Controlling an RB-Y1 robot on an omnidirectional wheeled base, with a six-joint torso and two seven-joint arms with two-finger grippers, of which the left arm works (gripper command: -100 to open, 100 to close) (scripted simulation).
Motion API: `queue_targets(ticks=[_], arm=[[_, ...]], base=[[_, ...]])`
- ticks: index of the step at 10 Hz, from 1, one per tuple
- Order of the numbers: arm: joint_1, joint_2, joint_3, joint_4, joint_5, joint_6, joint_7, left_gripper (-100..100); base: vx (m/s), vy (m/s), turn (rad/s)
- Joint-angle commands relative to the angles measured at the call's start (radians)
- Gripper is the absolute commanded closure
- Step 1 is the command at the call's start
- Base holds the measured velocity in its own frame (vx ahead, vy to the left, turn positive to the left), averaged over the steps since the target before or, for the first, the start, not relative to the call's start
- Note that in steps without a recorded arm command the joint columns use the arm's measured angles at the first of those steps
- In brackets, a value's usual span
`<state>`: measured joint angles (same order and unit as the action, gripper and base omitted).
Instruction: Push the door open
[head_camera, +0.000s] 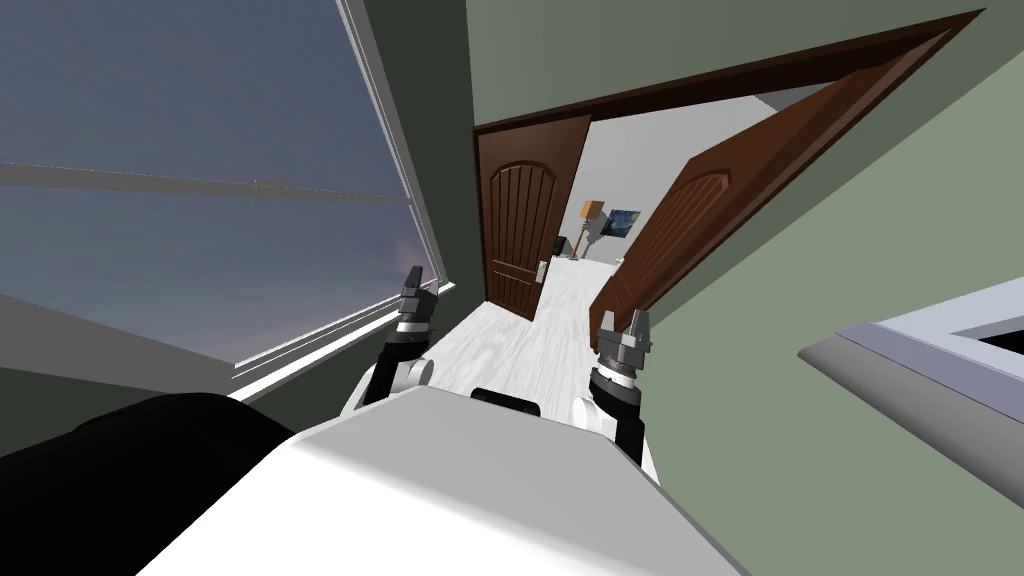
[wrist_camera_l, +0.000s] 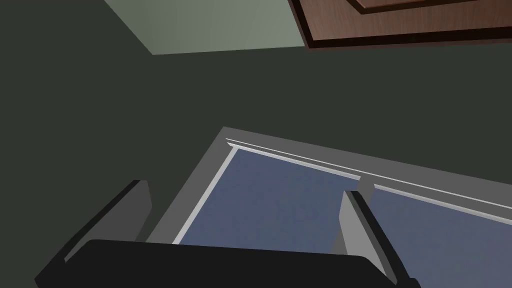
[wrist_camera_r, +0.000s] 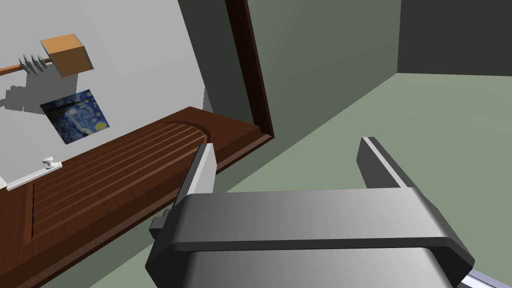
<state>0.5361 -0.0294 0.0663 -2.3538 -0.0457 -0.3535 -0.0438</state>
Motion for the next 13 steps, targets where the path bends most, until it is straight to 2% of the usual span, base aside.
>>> queue_targets(ticks=[1,8,13], arm=[[-0.018,0.008,-0.002,0.029,0.002,-0.002,0.0,-100],[-0.119,0.044,-0.012,0.198,0.017,-0.013,0.003,-100],[-0.204,0.065,-0.02,0.34,0.029,-0.023,0.006,-100]], base=[[0.037,-0.018,-0.025],[0.087,-0.016,-0.027],[0.085,-0.017,-0.03]])
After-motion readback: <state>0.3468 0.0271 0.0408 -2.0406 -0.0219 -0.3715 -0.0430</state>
